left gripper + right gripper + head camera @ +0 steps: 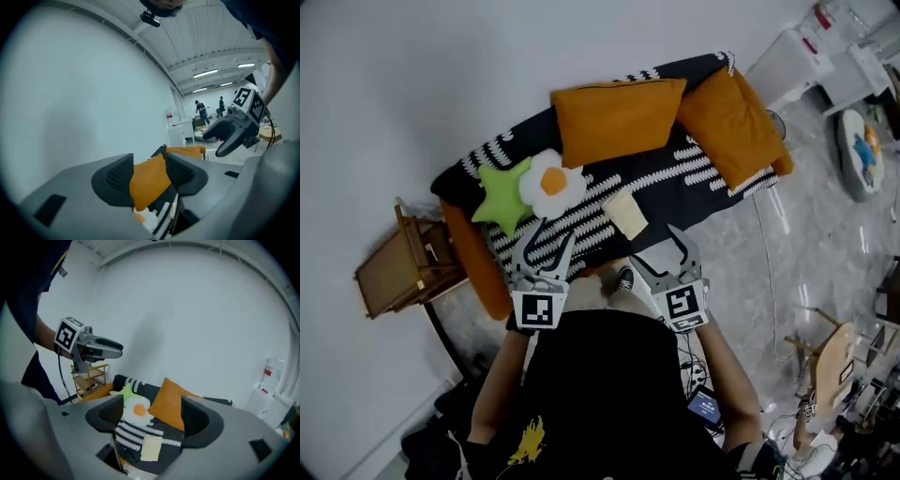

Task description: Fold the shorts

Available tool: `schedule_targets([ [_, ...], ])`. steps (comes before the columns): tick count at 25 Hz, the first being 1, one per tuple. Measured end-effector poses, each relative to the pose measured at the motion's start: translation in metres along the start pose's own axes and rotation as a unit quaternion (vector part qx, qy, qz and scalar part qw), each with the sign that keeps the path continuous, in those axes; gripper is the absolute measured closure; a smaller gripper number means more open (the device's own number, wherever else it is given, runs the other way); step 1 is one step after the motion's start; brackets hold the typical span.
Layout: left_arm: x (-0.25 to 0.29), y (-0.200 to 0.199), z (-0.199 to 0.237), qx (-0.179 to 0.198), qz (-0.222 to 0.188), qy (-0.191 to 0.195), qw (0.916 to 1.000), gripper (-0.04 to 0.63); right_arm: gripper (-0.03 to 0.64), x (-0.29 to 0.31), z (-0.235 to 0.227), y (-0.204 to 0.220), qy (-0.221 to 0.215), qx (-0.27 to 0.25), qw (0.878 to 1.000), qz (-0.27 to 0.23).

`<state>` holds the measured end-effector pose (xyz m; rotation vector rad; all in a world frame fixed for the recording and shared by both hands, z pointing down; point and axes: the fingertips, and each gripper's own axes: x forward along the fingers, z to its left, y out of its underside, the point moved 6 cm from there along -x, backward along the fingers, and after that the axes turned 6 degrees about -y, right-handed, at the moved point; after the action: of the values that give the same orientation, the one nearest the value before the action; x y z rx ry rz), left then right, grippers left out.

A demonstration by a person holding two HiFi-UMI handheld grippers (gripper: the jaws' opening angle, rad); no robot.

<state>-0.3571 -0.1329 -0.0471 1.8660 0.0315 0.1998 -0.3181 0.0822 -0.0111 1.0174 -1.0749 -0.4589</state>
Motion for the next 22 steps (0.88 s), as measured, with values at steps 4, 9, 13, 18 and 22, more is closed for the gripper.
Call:
schedule_targets([
  [4, -0.035, 0.007, 0.017, -0.015, -0.001, -0.014, 0.9998, 0.374, 0.219, -0.012, 0.009, -0.007, 0.047, 0.026, 0.998, -0.025],
  [9, -0.046, 0.010, 0.032, 0.023, -0.040, 0.034, 0.9984, 0.375, 0.263, -0.008, 0.032, -0.032, 0.074, 0.042, 0.995, -0.053],
  [13, -0.057, 0.019, 0.049, -0.010, -0.069, 0.064, 0.9955, 0.377, 0.276, 0.008, 0.072, -0.060, 0.079, 0.051, 0.993, -0.077],
  [18, -0.085, 0.027, 0.077, -0.015, -0.090, 0.079, 0.9927, 0.379, 0.281, 0.022, 0.123, -0.088, 0.097, 0.012, 0.991, -0.090],
  [22, -0.105, 0.029, 0.088, -0.012, -0.092, 0.087, 0.9919, 0.434, 0.347, 0.019, 0.137, -0.106, 0.116, 0.002, 0.985, -0.131],
])
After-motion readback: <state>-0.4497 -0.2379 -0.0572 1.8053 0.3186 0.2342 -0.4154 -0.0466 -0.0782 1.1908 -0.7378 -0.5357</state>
